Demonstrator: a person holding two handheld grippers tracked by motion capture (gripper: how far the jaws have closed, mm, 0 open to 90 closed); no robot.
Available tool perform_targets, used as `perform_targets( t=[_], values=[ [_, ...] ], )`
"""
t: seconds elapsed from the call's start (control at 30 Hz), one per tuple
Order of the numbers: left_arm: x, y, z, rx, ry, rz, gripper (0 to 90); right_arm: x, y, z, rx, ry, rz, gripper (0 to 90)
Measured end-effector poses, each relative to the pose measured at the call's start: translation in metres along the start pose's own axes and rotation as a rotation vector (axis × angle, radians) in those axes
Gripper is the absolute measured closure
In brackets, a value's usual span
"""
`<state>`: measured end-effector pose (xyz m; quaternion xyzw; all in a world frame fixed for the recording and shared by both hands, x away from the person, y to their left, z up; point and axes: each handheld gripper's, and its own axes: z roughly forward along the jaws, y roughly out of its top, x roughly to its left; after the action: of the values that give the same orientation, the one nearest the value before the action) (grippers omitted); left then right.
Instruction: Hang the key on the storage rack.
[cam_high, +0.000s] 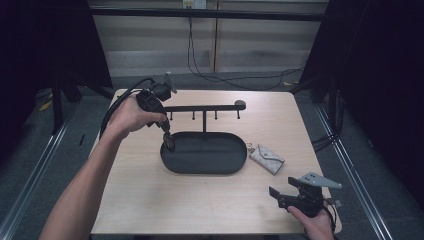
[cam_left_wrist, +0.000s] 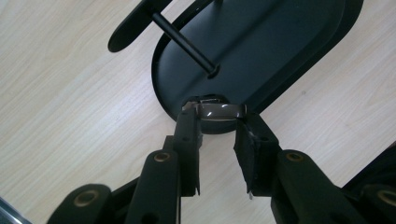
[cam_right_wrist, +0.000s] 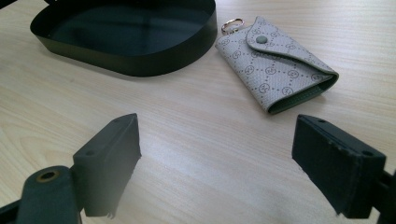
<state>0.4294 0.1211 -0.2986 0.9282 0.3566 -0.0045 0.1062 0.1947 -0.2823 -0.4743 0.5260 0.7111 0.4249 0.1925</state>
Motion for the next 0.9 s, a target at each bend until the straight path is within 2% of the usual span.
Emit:
perform_targets(
  t=[0.13, 0.3, 0.7, 0.77, 0.8, 0.9],
  values=[
    [0.001, 0.007, 0.004, -0.002, -0.003, -0.011, 70.9, 0.000, 0.000, 0.000, 0.001, 0.005, 0.000, 15.2],
    [0.000, 0.013, 0.008, 0.015, 0.000, -0.002, 70.9, 0.000, 0.000, 0.000, 0.002, 0.004, 0.001, 16.5],
    [0.005, 0.025, 0.016, 0.032, 0.034, -0.064, 70.7, 0.001, 0.000, 0.000, 0.002, 0.011, -0.006, 16.5],
    [0.005, 0.027, 0.016, 0.032, 0.033, -0.061, 70.6, 0.001, 0.000, 0.000, 0.003, 0.010, -0.009, 16.5],
    [0.005, 0.027, 0.016, 0.033, 0.044, -0.077, 70.6, 0.001, 0.000, 0.000, 0.004, 0.008, -0.010, 16.5],
    [0.006, 0.028, 0.017, 0.038, 0.038, -0.076, 70.6, 0.001, 0.000, 0.000, 0.009, 0.011, -0.011, 16.5]
  ],
)
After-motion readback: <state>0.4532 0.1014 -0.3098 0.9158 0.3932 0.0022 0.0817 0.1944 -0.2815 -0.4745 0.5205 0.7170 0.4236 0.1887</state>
